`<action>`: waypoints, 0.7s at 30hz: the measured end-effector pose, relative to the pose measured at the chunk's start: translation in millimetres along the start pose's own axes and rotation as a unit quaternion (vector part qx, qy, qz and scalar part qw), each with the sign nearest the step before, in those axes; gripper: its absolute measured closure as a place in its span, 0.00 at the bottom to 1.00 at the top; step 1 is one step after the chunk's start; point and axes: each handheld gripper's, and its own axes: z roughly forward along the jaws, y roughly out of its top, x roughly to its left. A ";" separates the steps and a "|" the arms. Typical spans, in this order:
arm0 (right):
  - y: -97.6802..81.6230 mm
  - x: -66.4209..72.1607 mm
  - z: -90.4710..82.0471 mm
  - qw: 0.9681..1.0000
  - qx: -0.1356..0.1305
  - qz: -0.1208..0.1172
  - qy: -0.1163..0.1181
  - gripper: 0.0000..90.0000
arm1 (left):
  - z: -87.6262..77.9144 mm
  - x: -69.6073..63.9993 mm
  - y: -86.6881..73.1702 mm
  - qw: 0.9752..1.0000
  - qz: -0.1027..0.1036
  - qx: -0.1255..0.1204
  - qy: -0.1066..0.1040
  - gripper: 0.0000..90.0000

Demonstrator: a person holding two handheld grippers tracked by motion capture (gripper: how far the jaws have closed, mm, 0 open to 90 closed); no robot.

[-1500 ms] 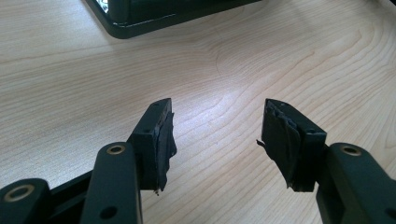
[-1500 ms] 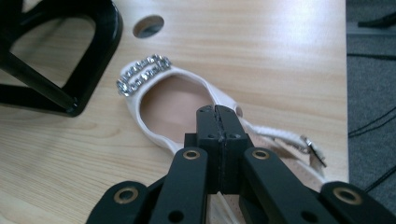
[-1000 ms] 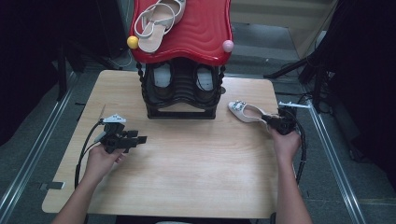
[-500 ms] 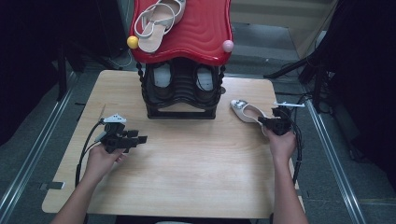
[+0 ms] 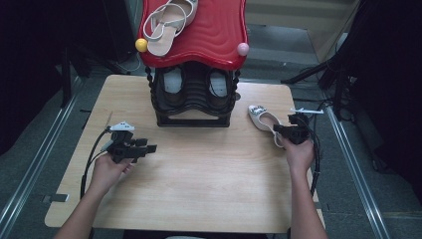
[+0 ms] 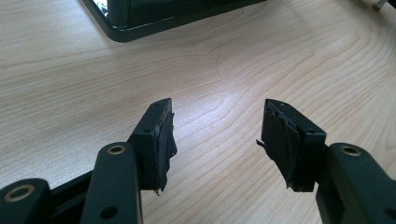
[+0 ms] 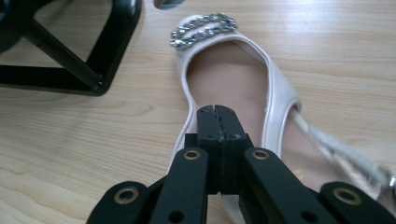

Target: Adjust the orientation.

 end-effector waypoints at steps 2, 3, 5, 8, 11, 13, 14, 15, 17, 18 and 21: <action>0.1 -0.5 -0.2 1.000 -0.002 0.004 0.013 1.00 | -0.2 0.3 0.0 1.000 -0.001 -0.001 0.000 0.49; -0.1 -0.2 0.5 1.000 -0.003 0.005 0.019 1.00 | -0.3 0.3 0.1 1.000 -0.001 -0.001 0.000 0.49; -0.4 0.6 2.0 1.000 0.000 0.005 0.026 1.00 | 0.0 -0.2 0.0 1.000 0.000 0.000 0.000 0.49; -0.2 3.6 3.8 1.000 -0.001 0.005 0.031 1.00 | 0.2 -0.8 0.1 1.000 0.002 0.001 -0.001 0.49; 0.3 6.4 5.0 1.000 0.001 0.001 0.030 0.99 | 0.6 -0.8 0.0 1.000 -0.001 -0.001 -0.001 0.49; 0.4 5.3 5.4 1.000 0.000 0.002 0.029 0.97 | 0.5 -0.6 0.0 1.000 -0.001 -0.002 0.000 0.49; 0.4 4.6 5.4 1.000 -0.001 0.004 0.028 0.96 | 0.2 -0.3 0.1 1.000 -0.001 -0.001 -0.001 0.49; 0.6 4.3 4.5 1.000 0.000 0.006 0.026 0.96 | 0.1 -0.2 0.1 1.000 -0.002 -0.001 -0.001 0.49; 1.7 3.3 1.9 1.000 -0.006 0.002 0.022 0.93 | 0.2 -0.1 0.1 1.000 -0.002 -0.001 0.000 0.49; 2.5 3.1 -0.1 1.000 -0.009 0.002 0.021 0.93 | 0.4 -0.1 0.0 1.000 -0.001 0.000 0.000 0.49; 4.7 2.3 -5.5 0.999 -0.024 0.004 0.027 0.89 | 0.9 -0.6 0.0 1.000 0.000 0.001 -0.002 0.49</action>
